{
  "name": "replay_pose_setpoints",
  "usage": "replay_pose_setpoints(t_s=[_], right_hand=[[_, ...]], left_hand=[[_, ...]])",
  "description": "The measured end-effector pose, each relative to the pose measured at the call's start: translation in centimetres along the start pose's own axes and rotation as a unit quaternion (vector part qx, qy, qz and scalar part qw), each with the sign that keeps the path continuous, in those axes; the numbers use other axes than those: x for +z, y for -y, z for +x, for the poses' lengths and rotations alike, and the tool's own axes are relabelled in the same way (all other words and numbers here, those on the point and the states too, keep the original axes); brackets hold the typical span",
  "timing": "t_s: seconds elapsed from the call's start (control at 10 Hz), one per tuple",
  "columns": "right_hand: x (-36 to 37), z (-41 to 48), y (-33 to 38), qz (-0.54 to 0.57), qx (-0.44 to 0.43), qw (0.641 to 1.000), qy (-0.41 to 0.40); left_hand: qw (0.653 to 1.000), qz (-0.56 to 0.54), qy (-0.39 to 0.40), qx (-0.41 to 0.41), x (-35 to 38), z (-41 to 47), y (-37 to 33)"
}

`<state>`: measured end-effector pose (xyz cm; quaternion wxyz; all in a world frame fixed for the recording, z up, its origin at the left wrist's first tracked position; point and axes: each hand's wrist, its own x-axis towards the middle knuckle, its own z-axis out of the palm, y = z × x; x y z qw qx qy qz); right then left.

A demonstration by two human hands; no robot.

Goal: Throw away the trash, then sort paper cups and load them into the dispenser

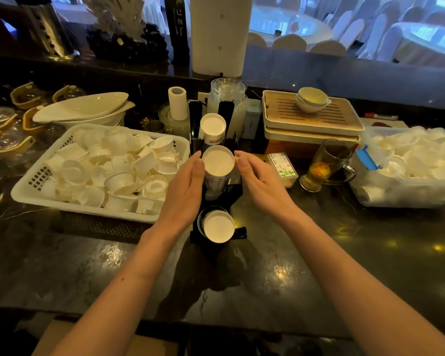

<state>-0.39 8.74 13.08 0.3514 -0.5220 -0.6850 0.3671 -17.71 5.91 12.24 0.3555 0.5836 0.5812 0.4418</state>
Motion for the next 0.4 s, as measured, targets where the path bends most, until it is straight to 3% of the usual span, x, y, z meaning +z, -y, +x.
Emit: replay_pose_setpoints(t_s=[0.1,0.2,0.3,0.4], right_hand=[[-1.1,-1.9,0.2,-0.001,-0.007,1.0,-0.027],[-2.9,-5.1,0.3,-0.02,-0.025,0.998,-0.057],[-4.4,-7.9,0.0,-0.025,-0.046,0.996,-0.066],[-6.8,-12.0,-0.5,-0.065,-0.081,0.992,-0.071]], left_hand=[[0.997,0.012,-0.047,0.06,0.1,-1.7,-0.7],[0.973,0.046,-0.101,0.202,0.1,-4.1,-2.6],[0.95,0.075,-0.124,0.276,0.7,-5.9,-3.9],[0.952,0.112,-0.081,0.273,3.1,-9.3,-5.6]])
